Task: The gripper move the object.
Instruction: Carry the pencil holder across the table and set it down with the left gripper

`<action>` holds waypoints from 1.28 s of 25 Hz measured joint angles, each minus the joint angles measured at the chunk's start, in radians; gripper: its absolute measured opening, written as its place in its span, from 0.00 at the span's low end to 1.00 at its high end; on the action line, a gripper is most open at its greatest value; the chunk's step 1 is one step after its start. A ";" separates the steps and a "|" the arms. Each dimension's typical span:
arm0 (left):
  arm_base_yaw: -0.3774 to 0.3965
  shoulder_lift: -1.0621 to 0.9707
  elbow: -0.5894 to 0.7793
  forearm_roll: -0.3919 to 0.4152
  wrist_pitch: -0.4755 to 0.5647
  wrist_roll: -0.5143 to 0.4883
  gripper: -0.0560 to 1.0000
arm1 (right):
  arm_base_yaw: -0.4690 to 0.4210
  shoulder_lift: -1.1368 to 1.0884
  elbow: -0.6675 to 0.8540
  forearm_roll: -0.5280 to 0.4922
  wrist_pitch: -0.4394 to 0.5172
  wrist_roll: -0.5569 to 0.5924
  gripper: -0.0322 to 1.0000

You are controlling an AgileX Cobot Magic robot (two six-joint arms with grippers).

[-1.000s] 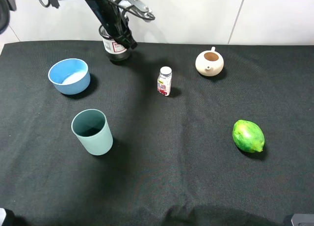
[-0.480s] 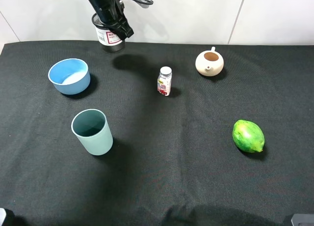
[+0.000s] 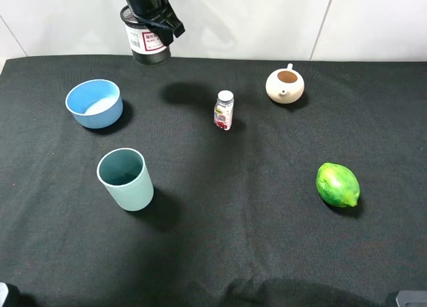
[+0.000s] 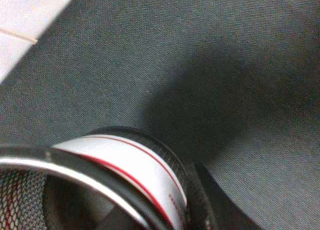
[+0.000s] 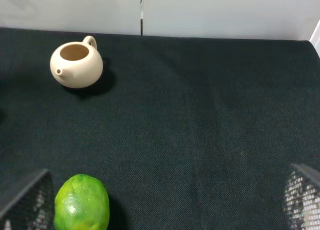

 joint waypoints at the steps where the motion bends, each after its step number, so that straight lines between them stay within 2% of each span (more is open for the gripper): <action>1: -0.004 -0.007 0.000 0.000 0.013 -0.001 0.25 | 0.000 0.000 0.000 0.000 0.000 0.000 0.70; 14: -0.090 -0.094 0.000 0.021 0.157 -0.071 0.25 | 0.000 0.000 0.000 0.000 0.000 0.000 0.70; 19: -0.148 -0.132 0.000 0.071 0.207 -0.113 0.25 | 0.000 0.000 0.000 0.000 0.000 0.000 0.70; 32: -0.303 -0.184 0.000 0.084 0.225 -0.161 0.25 | 0.000 0.000 0.000 0.000 0.000 0.000 0.70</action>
